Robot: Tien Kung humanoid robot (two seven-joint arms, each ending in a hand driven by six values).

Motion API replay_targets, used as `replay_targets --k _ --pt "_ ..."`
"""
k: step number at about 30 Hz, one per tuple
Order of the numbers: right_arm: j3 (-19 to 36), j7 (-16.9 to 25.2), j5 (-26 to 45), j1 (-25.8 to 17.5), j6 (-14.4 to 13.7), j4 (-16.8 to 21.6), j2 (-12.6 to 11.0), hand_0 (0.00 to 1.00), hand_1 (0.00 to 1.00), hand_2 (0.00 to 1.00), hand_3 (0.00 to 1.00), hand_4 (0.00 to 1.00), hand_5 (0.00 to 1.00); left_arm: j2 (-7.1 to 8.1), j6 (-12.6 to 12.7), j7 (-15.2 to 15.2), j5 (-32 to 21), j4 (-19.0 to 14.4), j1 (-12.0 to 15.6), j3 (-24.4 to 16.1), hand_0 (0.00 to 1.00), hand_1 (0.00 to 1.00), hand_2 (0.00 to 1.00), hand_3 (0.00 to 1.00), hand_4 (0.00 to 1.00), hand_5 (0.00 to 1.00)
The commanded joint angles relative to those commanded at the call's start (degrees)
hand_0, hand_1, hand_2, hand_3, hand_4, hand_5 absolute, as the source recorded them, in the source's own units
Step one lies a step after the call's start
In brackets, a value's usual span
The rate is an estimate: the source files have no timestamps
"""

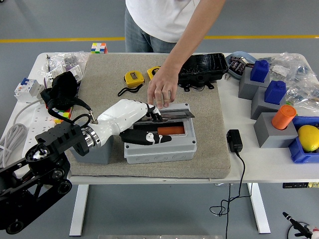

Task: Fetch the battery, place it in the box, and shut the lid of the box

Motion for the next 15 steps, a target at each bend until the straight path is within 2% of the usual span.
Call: replay_targets --k 3,6,15 --pt "-0.15 0.06 0.23 0.13 -0.04 0.00 -0.10 0.866 0.790 0.770 0.846 0.998 0.998 1.02 -0.05 -0.23 -0.37 0.00 0.06 2.54 0.518 0.652 0.657 0.662 0.998 0.998" --pt "0.24 0.01 -0.10 0.13 -0.02 0.00 -0.17 0.867 0.790 0.770 0.846 0.998 0.998 1.32 -0.01 -0.30 -0.50 -0.15 0.16 4.08 0.525 0.653 0.657 0.664 0.998 0.998" --pt "0.15 -0.01 -0.07 0.07 -0.02 0.00 -0.13 0.867 0.791 0.770 0.846 0.998 0.998 0.48 0.96 -1.11 0.04 -0.17 0.21 3.92 0.525 0.654 0.657 0.670 0.998 0.998"
